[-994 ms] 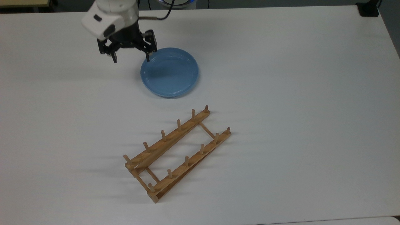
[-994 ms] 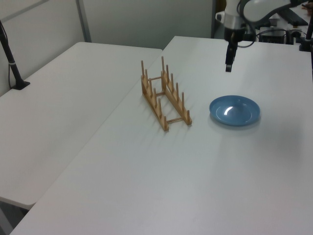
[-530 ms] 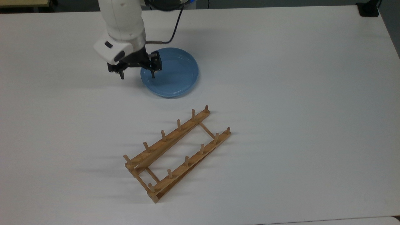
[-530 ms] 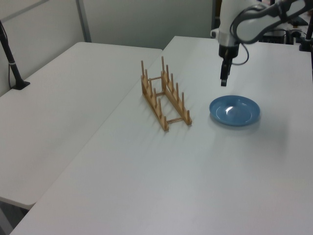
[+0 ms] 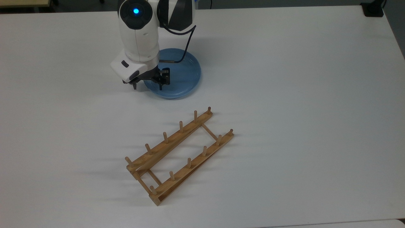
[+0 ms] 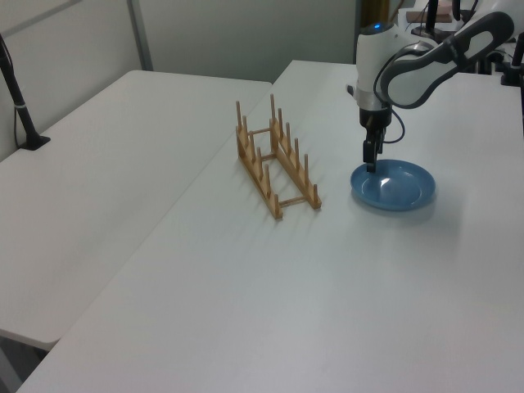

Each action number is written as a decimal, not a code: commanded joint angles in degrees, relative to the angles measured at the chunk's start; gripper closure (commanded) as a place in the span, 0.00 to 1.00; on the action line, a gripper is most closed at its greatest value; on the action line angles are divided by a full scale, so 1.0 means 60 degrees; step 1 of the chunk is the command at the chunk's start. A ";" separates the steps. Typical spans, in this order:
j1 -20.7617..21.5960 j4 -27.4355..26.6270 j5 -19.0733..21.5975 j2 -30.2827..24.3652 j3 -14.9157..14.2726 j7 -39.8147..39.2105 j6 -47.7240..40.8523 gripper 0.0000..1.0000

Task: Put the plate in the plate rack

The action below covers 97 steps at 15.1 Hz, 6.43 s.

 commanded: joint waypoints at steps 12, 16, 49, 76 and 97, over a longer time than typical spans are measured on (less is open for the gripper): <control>-0.0059 -0.0054 -0.0495 -0.0075 -0.0053 0.0264 0.0624 1.00; -0.0322 -0.0025 -0.0863 -0.0469 -0.0068 -0.0364 0.0347 1.00; 0.0351 0.2525 -1.0762 -0.0984 0.3052 0.8333 0.0214 1.00; 0.0864 0.2099 -1.2333 -0.0134 0.3052 0.8555 -0.0314 1.00; 0.0499 0.2758 -0.7505 -0.1217 0.3067 0.9013 -0.0751 0.00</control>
